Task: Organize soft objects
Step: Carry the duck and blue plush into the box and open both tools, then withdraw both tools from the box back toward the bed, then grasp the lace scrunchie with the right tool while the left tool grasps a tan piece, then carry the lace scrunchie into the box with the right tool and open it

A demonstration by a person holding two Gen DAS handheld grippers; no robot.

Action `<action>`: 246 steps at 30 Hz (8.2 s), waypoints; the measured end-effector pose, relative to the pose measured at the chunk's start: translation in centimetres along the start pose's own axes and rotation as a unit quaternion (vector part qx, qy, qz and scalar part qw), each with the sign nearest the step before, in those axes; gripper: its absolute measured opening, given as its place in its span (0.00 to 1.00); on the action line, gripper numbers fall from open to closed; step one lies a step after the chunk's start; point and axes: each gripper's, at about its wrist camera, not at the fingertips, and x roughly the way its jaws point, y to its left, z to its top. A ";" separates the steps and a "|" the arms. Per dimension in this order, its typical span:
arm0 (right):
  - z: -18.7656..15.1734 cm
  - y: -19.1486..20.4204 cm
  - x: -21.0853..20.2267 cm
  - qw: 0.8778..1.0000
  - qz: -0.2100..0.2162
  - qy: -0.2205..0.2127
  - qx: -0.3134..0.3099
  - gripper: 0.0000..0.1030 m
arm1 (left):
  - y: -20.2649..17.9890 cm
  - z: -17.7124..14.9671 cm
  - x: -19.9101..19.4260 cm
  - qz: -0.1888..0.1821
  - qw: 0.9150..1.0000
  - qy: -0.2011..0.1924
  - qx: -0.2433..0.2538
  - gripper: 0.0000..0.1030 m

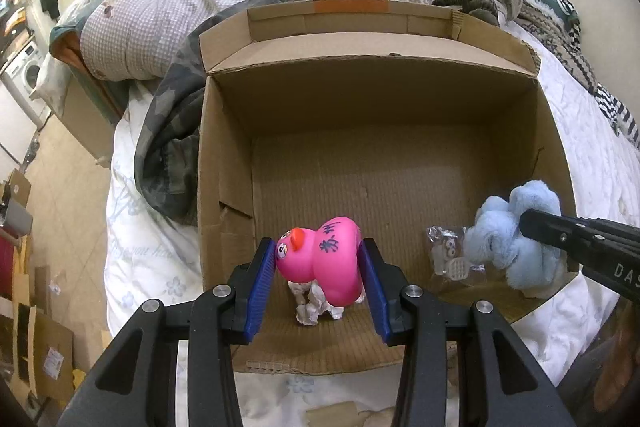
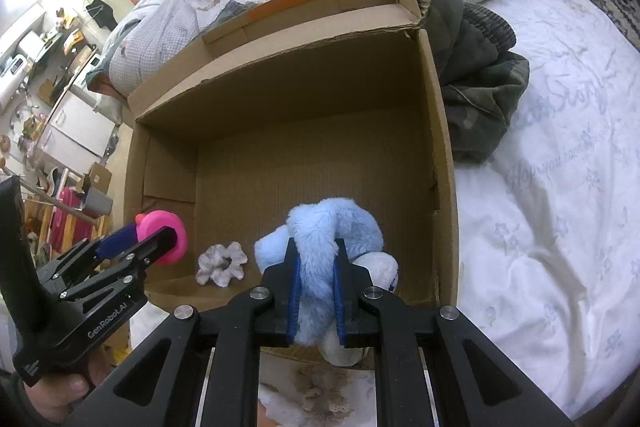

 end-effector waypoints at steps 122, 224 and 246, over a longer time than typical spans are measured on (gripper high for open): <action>-8.3 -1.5 3.7 0.987 -0.052 0.151 0.027 0.78 | 1.3 -11.1 4.5 -0.034 0.969 0.214 -0.116 0.06; -0.1 1.7 2.0 0.999 0.009 0.032 -0.022 0.11 | 1.8 0.9 0.2 -0.018 0.998 -0.004 -0.062 0.09; 0.0 1.2 1.4 0.999 0.027 0.022 -0.005 0.27 | 1.3 0.9 -0.5 -0.008 0.998 -0.011 -0.056 0.53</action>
